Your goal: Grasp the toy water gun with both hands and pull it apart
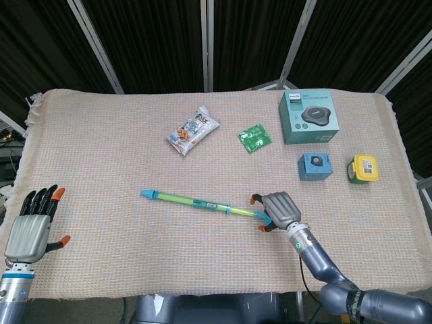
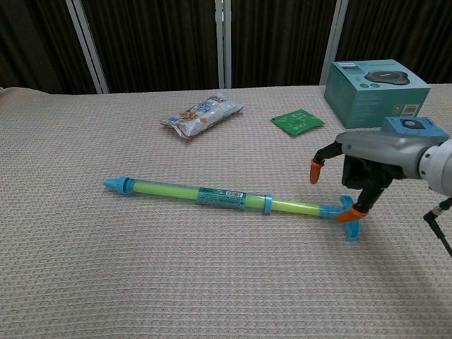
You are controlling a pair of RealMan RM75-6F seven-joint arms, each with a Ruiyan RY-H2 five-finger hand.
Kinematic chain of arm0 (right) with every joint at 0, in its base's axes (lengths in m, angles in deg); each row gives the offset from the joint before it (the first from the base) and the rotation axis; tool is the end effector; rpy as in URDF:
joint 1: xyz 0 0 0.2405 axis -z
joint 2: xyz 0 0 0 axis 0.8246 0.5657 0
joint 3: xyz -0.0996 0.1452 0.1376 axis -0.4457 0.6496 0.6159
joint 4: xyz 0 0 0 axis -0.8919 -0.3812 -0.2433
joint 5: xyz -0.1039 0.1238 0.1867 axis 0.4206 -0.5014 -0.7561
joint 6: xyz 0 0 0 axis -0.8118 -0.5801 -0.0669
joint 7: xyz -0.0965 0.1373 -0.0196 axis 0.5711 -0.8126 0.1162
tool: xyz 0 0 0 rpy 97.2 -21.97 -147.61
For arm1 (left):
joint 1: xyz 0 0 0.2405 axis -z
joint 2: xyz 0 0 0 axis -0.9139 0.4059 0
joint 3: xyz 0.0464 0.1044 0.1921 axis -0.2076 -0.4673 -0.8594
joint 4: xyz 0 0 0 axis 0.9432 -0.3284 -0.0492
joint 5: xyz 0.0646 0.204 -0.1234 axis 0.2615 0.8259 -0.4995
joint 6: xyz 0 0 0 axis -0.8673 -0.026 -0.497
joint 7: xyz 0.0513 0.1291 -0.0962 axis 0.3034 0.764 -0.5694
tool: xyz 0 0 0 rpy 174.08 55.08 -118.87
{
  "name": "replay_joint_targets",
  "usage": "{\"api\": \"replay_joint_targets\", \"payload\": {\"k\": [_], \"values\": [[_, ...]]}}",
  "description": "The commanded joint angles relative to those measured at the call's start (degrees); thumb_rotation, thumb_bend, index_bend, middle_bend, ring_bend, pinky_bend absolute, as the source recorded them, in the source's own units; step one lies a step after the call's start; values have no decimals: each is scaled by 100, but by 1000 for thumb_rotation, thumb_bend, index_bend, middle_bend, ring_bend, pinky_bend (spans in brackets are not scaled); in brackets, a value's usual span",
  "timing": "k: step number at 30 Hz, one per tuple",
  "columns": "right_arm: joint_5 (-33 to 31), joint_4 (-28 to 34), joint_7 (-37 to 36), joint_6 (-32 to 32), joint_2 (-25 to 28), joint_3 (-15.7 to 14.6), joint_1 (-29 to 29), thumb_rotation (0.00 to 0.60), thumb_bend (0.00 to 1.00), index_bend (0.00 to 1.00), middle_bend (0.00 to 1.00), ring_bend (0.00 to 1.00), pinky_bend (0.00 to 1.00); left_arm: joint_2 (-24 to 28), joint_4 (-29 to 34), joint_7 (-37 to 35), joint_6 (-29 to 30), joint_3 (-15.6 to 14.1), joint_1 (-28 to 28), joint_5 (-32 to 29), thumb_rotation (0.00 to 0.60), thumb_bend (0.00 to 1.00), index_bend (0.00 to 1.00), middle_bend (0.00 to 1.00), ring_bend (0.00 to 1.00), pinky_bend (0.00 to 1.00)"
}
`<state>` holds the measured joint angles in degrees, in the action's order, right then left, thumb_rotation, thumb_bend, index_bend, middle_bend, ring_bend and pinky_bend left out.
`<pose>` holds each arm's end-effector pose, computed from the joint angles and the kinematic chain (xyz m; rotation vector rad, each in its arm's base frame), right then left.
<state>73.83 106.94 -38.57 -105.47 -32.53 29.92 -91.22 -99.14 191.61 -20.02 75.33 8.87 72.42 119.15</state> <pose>-0.1299 -0.3164 -0.0642 1.8847 -1.1498 0.8195 -0.2530 0.2098 0.0672 -1.4509 -0.8834 -0.7555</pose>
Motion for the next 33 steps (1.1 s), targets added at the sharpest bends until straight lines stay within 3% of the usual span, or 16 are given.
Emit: {"api": "replay_joint_targets", "payload": {"k": [1,15,33], "values": [[-358,-214,350,-40,-330,-23,-218,600,98,447,1000,1000,1000,0,-1,1,1,-2,7,-11,600,0,0,0,0,0],[-770,-376,915,-572,-677,-244,-474,600,186,475,1000,1000,1000,37,43,-38,59,-51,14,20,600,0,0,0,0,0],[-935,-973,1038,-743,-1071,-453,-549,600,204,509,1000,1000,1000,67,63,-76,71,-67,40,-16,600,0,0,0,0,0]]}}
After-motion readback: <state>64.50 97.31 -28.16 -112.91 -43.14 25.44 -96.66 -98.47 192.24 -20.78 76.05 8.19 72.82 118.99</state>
